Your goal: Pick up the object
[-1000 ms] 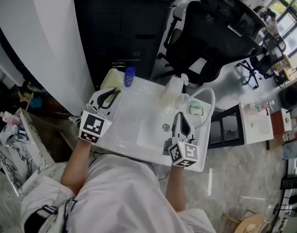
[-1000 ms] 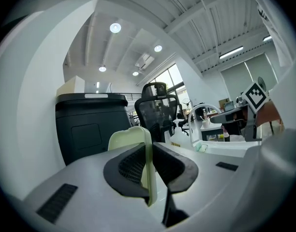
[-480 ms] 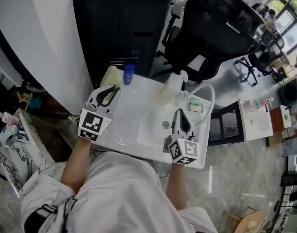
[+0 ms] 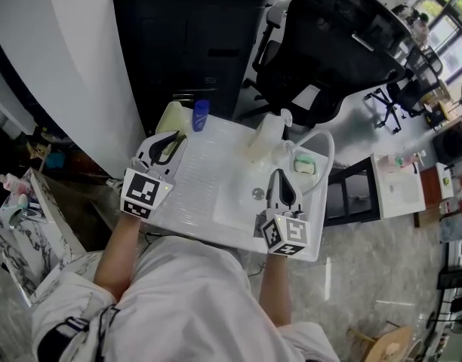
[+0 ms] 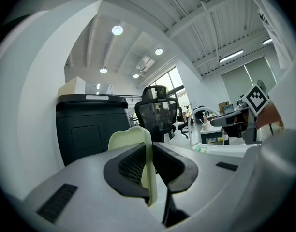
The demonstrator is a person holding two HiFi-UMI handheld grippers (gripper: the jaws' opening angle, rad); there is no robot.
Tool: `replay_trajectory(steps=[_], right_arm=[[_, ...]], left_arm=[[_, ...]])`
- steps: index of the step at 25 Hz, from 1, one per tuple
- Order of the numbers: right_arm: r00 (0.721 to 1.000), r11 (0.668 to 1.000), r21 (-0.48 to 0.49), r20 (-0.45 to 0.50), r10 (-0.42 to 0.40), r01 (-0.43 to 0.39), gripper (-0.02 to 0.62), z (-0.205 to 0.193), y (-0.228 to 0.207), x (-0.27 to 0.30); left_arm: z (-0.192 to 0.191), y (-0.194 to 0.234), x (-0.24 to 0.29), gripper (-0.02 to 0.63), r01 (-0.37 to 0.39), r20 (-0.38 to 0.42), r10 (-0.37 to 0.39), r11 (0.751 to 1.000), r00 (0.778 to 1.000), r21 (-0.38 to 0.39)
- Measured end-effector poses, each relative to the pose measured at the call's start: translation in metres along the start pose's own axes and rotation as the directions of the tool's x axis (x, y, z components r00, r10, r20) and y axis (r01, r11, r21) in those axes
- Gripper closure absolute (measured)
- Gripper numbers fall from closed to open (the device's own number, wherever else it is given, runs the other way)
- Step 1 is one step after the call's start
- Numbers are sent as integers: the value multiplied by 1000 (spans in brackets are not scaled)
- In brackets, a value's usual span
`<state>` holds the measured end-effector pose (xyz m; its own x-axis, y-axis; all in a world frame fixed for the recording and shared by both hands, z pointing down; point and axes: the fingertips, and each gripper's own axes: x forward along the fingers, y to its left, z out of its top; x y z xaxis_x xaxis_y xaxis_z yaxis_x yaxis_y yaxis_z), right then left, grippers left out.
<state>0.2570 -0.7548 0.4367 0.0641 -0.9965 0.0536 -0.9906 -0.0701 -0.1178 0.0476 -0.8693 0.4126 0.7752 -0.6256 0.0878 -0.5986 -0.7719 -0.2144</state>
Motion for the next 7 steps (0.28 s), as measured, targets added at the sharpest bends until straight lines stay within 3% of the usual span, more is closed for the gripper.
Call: replay_trajectory(steps=[7], right_arm=[[1000, 1000, -4, 3, -2, 2, 591, -3, 3, -2]], left_arm=[[-4, -1, -4, 546, 3, 0, -3, 1000, 1000, 8]])
